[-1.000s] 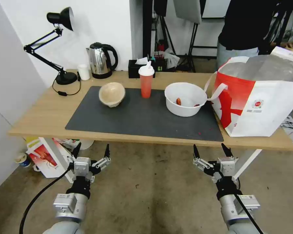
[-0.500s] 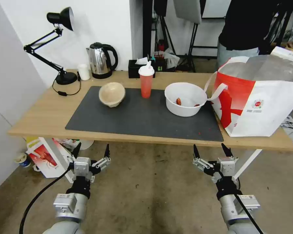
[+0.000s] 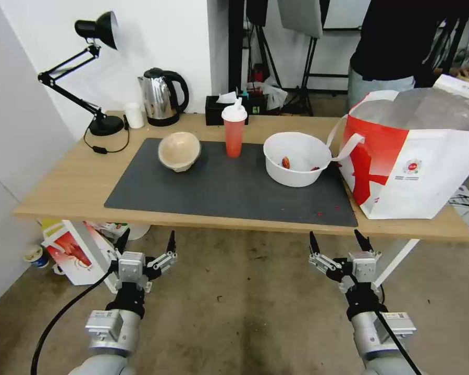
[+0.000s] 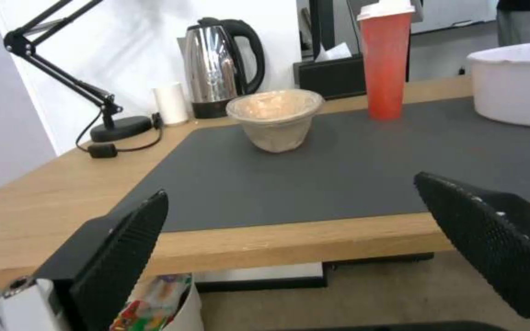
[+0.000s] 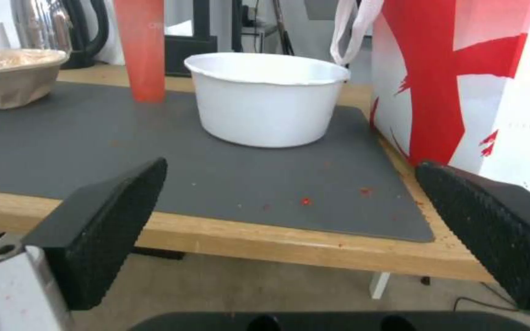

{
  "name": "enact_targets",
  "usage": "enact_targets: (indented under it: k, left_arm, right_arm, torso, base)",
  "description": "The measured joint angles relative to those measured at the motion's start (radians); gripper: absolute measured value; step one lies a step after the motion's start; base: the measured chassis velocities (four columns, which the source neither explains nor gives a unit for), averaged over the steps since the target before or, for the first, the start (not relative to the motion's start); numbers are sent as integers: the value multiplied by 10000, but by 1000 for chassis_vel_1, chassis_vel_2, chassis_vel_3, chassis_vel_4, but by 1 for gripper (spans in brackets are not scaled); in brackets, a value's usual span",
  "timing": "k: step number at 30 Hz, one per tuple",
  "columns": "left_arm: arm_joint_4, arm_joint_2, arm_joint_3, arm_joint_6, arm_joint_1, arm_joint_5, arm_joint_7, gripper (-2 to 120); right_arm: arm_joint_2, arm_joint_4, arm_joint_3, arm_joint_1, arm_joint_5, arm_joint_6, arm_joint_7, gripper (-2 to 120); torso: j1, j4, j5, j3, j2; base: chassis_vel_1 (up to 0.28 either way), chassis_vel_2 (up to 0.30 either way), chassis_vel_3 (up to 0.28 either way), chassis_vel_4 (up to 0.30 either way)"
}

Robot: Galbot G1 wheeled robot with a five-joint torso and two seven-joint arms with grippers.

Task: Pick up the trash from the table and place it into the takeout bag.

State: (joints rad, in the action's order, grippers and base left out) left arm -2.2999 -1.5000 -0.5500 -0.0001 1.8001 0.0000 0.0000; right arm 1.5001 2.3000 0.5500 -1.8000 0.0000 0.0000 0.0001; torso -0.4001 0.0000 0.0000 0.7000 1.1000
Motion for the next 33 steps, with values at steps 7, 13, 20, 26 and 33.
enact_targets:
  k: [7,13,20,26,33]
  left_arm:
    - [0,0,0,0,0,0,0,100]
    - [0,0,0,0,0,0,0,100]
    - [0,0,0,0,0,0,0,100]
    - [201,100,276,178,50,-302,-79,100]
    - [1026,620,1733,1317,376,-2212,-512,100]
  right_arm:
    - [0,0,0,0,0,0,0,100]
    - [0,0,0,0,0,0,0,100]
    - [0,0,0,0,0,0,0,100]
    - [-78,0,-51,20,27,-18,49,100]
    - [-1924,-368,-1338,563,750,-706,1402,100]
  torso:
    - [1,0,0,0,0]
    - [0,0,0,0,0]
    - [0,0,0,0,0]
    - [1,0,6,0,0]
    - [1,1,7,1,0]
  base:
    - [0,0,0,0]
    - [0,0,0,0]
    - [0,0,0,0]
    - [0,0,0,0]
    - [0,0,0,0]
